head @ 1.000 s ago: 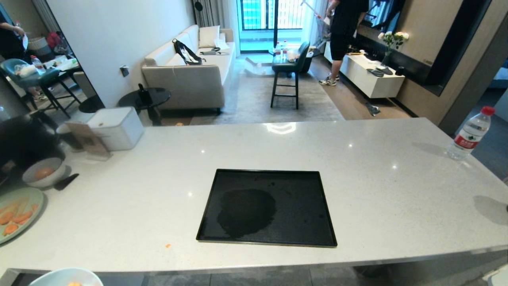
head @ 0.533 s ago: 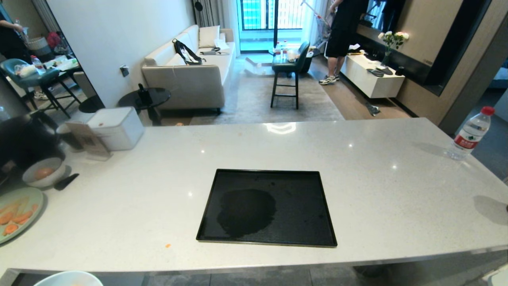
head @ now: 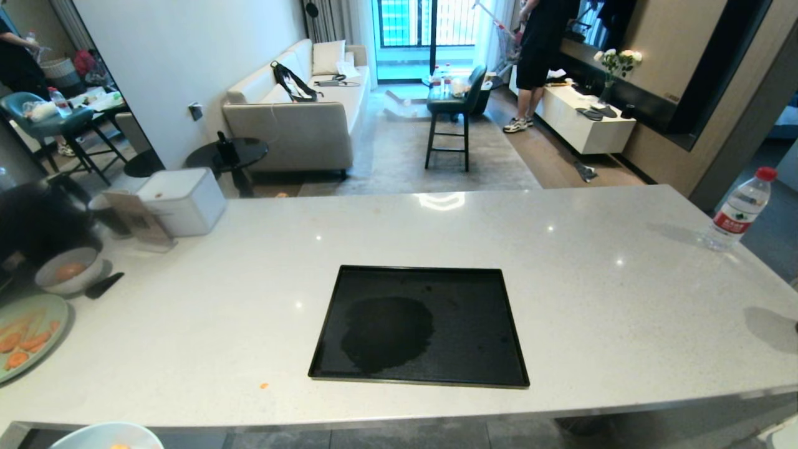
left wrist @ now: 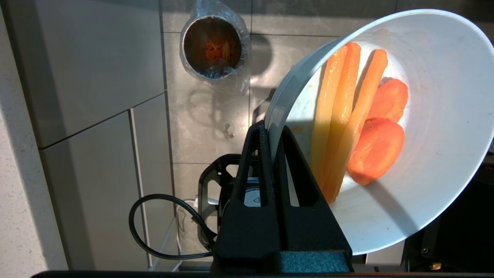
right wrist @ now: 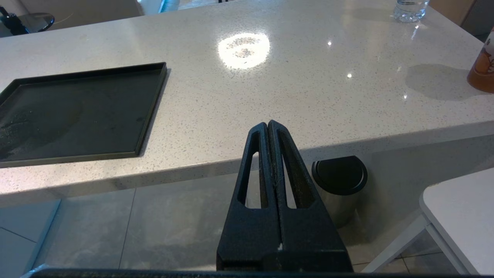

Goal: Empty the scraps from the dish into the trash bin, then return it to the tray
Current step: Move the bowl over the trash can

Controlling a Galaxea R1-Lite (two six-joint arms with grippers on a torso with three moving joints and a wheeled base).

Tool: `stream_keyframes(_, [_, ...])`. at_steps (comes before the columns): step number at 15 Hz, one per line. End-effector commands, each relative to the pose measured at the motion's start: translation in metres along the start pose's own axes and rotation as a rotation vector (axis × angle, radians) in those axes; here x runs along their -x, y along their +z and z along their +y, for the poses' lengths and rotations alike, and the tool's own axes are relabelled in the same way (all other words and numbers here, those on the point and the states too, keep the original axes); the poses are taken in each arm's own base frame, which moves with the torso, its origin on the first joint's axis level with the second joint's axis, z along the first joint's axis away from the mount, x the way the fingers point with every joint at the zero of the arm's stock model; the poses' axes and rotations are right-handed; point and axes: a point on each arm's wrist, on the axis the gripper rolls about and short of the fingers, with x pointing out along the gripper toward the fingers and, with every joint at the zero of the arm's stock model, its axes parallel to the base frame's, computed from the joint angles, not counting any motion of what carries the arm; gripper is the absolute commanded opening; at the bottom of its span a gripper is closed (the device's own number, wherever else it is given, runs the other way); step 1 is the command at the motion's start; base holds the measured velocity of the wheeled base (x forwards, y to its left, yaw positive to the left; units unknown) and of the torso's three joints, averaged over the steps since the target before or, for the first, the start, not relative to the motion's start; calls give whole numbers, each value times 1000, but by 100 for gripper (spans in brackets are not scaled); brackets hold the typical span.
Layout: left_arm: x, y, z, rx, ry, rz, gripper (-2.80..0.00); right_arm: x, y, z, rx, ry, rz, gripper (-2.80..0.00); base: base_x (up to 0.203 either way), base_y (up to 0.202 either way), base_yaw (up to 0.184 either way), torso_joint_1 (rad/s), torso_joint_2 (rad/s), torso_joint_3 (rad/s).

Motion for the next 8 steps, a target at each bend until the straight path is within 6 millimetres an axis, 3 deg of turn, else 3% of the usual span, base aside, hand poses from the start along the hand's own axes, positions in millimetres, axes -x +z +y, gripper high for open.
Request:
stream_keyframes(1, [-3,0,1,3,1,22,-280,0,1,0,-1,0,-3,-280,0,0,0,0,0,0])
stream_keyframes(8, [-5,-6,0,9,2,29,-280,0,0,0,0,0,-1,-280,0,0,0,0,0,0])
